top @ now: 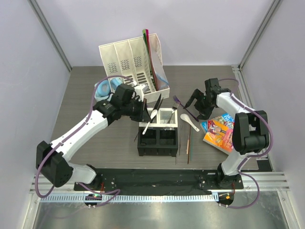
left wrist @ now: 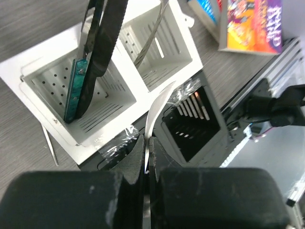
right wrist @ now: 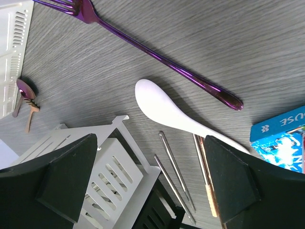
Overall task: Sort the eating utensils into containers
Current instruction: Place the spoon in the storage box.
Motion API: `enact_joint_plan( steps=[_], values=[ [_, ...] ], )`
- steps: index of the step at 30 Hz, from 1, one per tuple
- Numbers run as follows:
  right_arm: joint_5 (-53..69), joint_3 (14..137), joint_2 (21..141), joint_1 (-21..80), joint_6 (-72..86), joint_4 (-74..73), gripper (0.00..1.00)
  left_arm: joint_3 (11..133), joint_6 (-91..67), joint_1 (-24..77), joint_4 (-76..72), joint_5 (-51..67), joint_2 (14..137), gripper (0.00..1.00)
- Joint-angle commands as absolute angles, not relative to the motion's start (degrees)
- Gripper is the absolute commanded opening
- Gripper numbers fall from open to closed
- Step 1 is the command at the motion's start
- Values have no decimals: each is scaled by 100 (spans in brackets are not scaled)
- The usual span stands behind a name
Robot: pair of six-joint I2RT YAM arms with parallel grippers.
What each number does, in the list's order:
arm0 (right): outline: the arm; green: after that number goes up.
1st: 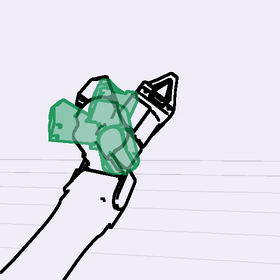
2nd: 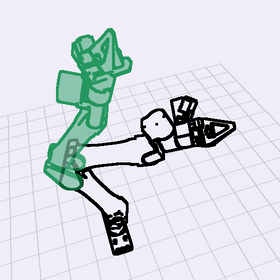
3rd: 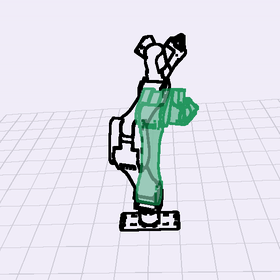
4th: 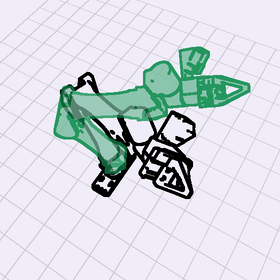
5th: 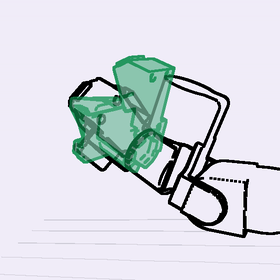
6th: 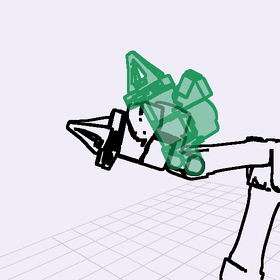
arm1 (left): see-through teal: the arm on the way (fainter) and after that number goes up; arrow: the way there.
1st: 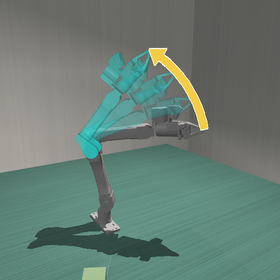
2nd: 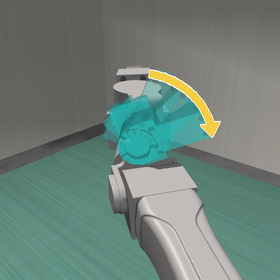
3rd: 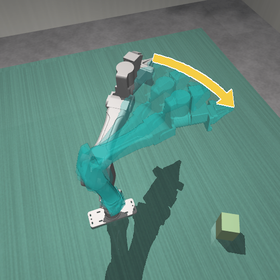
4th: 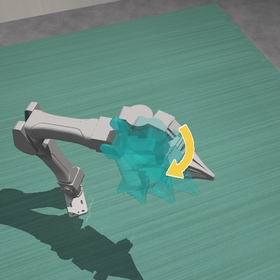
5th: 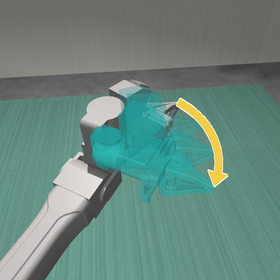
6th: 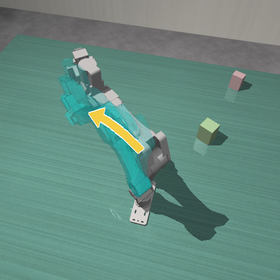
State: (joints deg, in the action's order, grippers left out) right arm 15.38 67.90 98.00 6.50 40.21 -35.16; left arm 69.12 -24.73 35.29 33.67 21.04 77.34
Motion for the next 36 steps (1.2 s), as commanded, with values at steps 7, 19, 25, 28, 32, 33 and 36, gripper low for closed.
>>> enact_joint_plan(
  steps=[7,19,25,28,32,33,36],
  values=[
    [1758,6688,9765,615,4262,-3340,100,6267,-1960,3797,2549,1626,7972,0],
    [1732,6689,9800,624,4298,-3384,100,5766,-1925,3893,2030,1266,7629,0],
    [1705,6653,9782,624,4315,-3393,100,5853,-1942,3920,2092,1380,7506,0],
    [1696,6627,9782,624,4333,-3384,100,5994,-1925,3929,2179,1458,7523,0],
    [1705,6592,9765,624,4359,-3349,100,6126,-1890,3937,2232,1538,7559,0],
    [1705,6583,9756,624,4368,-3340,100,6143,-1890,3955,2224,1564,7550,0],
    [1688,6539,9695,624,4412,-3296,100,6126,-1846,3955,2224,1617,7515,0]
  ],
)
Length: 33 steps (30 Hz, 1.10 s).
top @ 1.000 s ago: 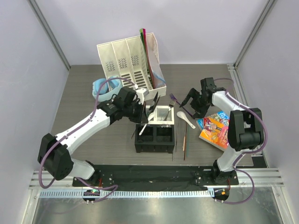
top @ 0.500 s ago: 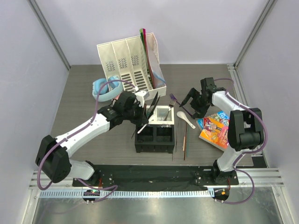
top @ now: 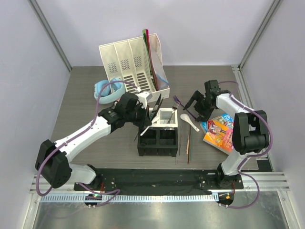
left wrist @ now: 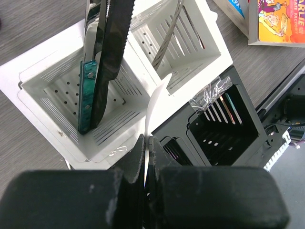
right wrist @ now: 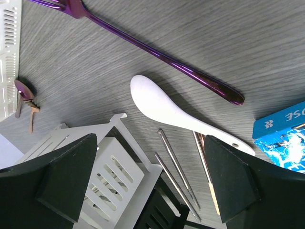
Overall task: Sort the eating utensils into containers
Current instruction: Place the spoon in the storage box.
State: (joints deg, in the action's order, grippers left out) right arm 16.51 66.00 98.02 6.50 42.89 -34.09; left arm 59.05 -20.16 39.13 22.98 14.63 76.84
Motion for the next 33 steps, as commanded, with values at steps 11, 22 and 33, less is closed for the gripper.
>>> enact_joint_plan(
  steps=[11,22,33],
  values=[
    [1512,6240,9282,633,4421,-3243,100,5863,-1679,3999,1846,2021,7445,0],
    [1371,6065,8842,633,4430,-3322,100,5572,-1529,4008,1634,2654,7180,0],
    [1310,5880,8552,633,4403,-3480,100,5441,-1362,3990,1136,3629,7347,0]
  ],
)
